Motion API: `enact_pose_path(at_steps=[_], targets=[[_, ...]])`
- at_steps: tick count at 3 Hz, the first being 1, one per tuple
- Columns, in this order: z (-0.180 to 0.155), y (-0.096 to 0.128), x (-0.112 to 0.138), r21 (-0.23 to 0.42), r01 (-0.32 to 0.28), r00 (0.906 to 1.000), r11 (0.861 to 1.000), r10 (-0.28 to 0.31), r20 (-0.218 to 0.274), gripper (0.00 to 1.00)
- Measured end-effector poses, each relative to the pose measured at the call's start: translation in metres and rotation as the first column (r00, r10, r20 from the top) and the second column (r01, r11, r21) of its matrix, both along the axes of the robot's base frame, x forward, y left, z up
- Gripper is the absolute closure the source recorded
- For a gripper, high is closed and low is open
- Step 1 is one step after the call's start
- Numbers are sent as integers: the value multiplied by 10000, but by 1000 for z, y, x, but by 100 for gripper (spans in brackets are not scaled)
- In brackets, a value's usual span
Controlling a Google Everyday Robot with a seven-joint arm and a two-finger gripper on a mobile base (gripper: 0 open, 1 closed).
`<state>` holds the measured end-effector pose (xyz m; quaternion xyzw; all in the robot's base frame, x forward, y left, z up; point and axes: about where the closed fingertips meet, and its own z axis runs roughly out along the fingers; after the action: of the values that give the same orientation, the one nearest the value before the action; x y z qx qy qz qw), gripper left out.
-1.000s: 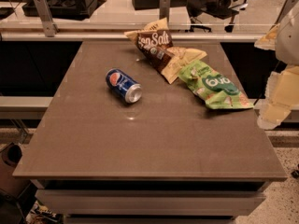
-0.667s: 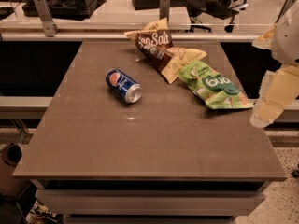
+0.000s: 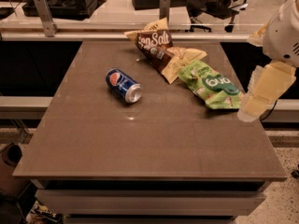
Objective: Place pepsi can upright
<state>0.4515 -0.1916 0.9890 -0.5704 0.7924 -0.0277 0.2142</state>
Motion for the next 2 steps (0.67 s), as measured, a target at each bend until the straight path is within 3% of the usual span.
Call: enact_pose_path(at_steps=[1, 2], targets=[[4, -1, -1, 56, 228, 9997, 9997, -228, 4, 0], [14, 2, 15, 192, 765, 9970, 9969, -763, -83, 0]])
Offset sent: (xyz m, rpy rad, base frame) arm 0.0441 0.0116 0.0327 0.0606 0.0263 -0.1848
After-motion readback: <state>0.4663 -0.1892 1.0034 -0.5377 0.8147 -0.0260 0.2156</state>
